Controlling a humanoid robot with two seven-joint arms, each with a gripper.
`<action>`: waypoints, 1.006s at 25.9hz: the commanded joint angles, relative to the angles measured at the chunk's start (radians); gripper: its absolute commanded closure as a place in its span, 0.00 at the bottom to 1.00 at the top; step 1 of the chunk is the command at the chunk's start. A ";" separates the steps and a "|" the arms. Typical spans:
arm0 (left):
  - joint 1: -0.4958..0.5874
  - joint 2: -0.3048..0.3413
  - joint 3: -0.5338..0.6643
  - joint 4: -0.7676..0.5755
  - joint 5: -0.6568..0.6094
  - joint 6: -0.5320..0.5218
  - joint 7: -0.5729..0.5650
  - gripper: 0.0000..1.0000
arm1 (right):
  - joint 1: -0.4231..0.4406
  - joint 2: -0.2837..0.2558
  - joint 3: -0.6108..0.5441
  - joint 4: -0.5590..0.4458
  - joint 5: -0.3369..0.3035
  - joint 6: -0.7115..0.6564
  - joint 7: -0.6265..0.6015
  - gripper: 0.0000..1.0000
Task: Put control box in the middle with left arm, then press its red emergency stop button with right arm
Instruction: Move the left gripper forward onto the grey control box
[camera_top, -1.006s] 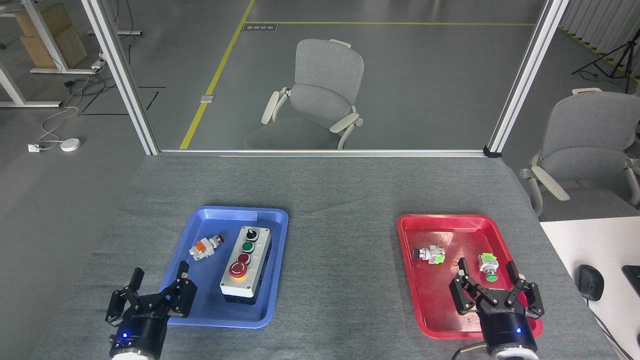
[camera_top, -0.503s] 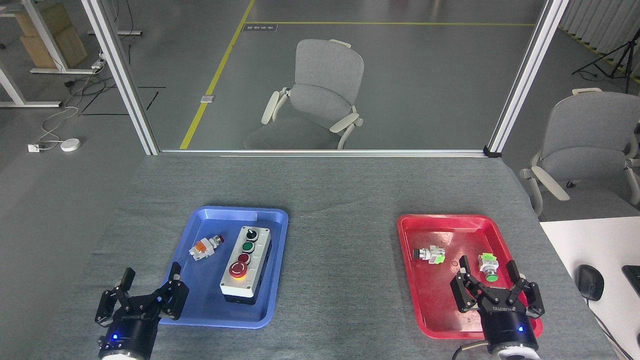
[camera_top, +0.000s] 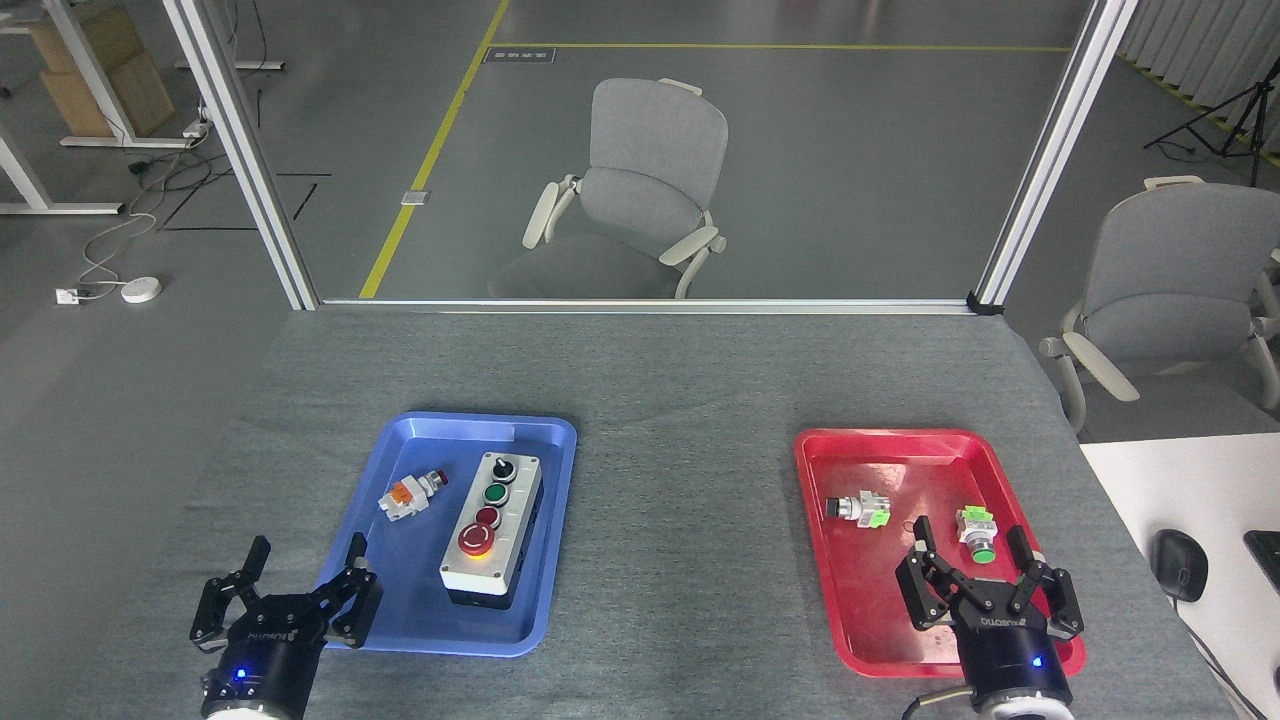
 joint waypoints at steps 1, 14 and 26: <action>-0.004 -0.008 -0.002 0.009 -0.014 0.003 0.000 0.02 | -0.005 0.001 -0.001 0.000 0.002 0.007 -0.006 0.01; -0.092 -0.044 -0.096 0.126 -0.114 0.064 -0.009 0.02 | -0.009 -0.007 -0.003 0.006 -0.001 0.008 -0.006 0.01; 0.014 -0.083 -0.142 0.046 -0.170 0.086 -0.018 0.02 | -0.009 -0.005 -0.001 0.009 -0.001 0.011 -0.008 0.01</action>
